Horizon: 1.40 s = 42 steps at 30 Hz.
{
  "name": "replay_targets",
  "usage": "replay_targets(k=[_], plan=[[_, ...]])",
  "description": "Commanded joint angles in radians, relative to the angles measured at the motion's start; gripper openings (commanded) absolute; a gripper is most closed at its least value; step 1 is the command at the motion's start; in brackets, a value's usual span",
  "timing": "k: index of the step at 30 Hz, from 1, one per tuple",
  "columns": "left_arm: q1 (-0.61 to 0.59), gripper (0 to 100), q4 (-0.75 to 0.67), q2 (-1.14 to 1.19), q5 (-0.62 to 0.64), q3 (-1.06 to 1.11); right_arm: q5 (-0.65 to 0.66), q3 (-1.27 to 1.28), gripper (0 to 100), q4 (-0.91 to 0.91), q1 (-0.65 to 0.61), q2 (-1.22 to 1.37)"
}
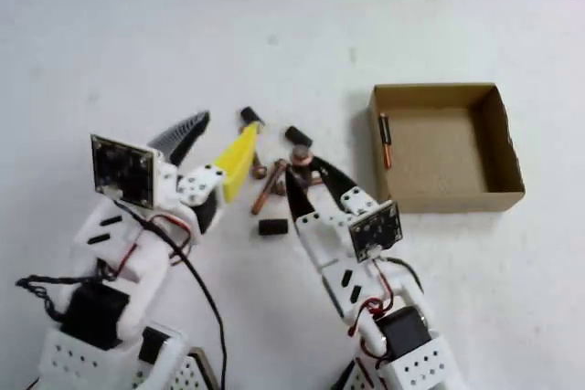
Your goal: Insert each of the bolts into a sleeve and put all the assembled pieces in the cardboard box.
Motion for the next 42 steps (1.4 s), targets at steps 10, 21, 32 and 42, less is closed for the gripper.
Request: replay_targets(k=[10, 21, 32, 42], plan=[[-0.047, 2, 0.319, -0.015, -0.014, -0.130, 0.114, -0.152, 1.6, 0.246, 0.047, -0.013], [-0.213, 2, 0.396, -0.016, -0.014, -0.032, 0.201, -0.422, 1.7, 0.587, 0.056, -0.007], [-0.211, 2, 0.425, -0.058, -0.014, 0.044, 0.215, -0.643, 1.7, 0.740, 0.211, -0.004], [-0.203, 2, 0.460, -0.366, -0.061, 0.232, 0.215, -0.655, 1.7, 0.696, 0.223, 0.038]])
